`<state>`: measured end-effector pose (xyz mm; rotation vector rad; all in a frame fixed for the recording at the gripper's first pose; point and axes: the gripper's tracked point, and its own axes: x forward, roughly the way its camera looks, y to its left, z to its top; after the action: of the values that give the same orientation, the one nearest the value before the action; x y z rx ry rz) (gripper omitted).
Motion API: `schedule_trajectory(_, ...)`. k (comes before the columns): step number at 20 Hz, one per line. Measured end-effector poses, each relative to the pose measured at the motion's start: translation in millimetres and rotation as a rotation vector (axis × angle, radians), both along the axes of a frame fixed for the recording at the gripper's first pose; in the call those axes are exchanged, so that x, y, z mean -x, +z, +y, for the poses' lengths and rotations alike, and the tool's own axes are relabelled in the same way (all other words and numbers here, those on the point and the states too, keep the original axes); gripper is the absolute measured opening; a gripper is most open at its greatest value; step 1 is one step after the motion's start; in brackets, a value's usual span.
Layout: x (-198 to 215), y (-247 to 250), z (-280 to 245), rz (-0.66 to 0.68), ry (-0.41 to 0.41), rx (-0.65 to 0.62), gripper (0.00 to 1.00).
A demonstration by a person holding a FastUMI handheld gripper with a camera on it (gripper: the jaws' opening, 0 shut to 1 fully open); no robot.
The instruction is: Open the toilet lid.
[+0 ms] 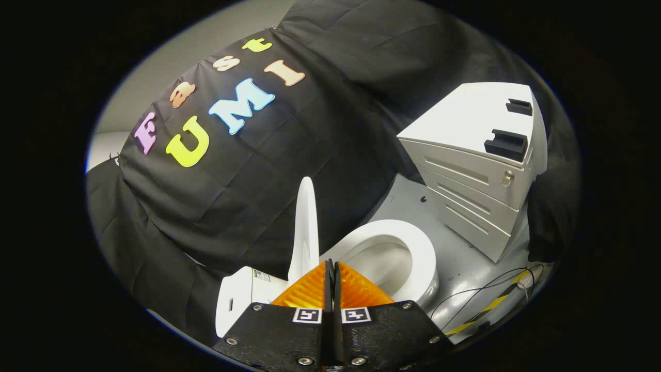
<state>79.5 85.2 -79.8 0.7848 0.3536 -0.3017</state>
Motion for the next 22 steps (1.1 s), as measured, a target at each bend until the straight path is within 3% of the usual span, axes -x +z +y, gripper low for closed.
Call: schedule_trajectory(22,-7.8,62.7,46.8,-0.03,0.075,0.239,0.0)
